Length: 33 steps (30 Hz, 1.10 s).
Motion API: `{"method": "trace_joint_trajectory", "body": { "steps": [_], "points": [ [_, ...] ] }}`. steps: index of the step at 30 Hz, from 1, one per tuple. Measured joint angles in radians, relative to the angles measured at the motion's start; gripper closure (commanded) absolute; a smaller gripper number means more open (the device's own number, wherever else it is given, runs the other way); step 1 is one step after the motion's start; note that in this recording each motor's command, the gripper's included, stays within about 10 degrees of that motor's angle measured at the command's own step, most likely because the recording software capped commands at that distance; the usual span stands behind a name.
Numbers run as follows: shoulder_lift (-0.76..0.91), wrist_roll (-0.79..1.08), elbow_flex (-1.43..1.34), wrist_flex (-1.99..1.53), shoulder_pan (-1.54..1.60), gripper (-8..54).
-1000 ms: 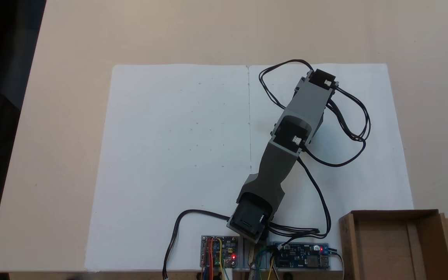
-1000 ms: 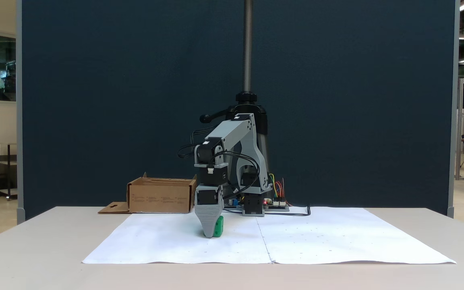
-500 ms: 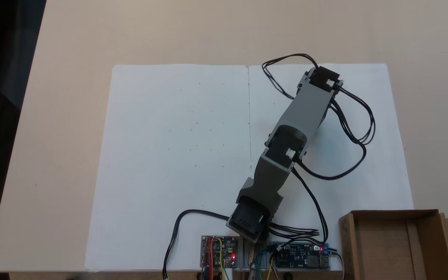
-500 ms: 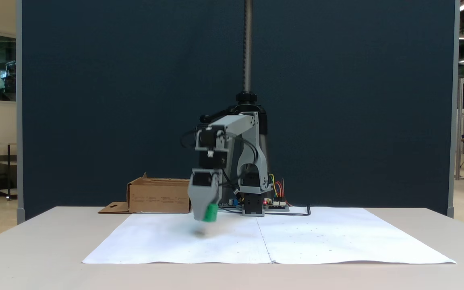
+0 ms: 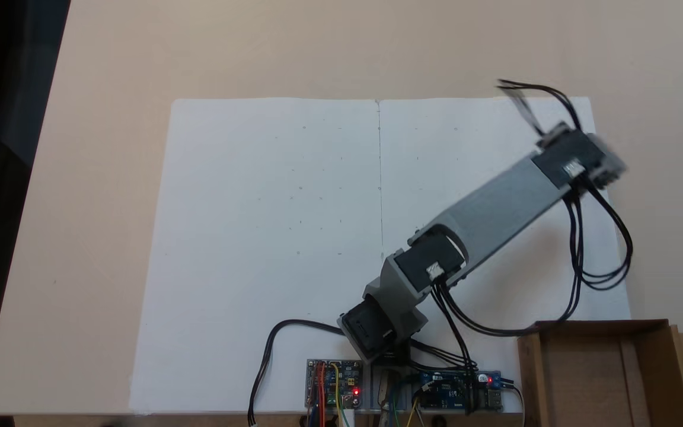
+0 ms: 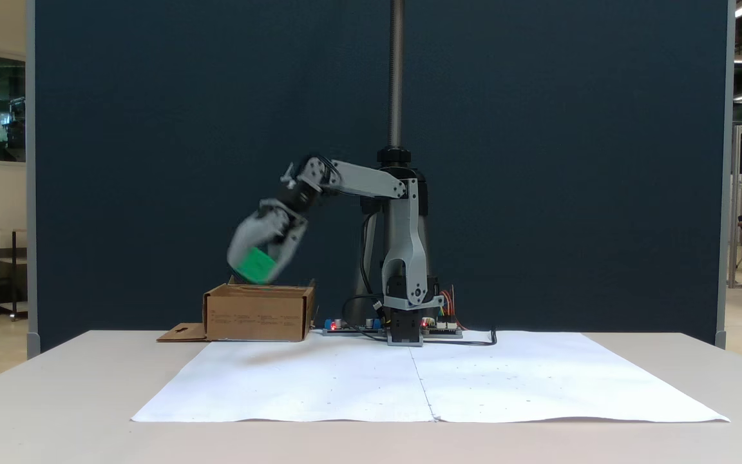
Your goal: Grasp a green dice and put it in the bin.
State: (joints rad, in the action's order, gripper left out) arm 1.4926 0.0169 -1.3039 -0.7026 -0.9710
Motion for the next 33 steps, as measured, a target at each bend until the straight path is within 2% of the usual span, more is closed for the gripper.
{"method": "trace_joint_trajectory", "body": {
  "steps": [2, 3, 6, 13, 33],
  "points": [
    [0.018, -0.005, 0.025, 0.005, -0.107, 33.9],
    [0.018, -0.006, 0.051, 0.006, -0.27, 33.8],
    [0.017, -0.006, 0.089, 0.012, -0.413, 33.8],
    [0.017, -0.008, 0.091, 0.011, -0.604, 33.9],
    [-0.094, 0.018, 0.091, -0.046, -0.844, 33.8]
  ]
}}
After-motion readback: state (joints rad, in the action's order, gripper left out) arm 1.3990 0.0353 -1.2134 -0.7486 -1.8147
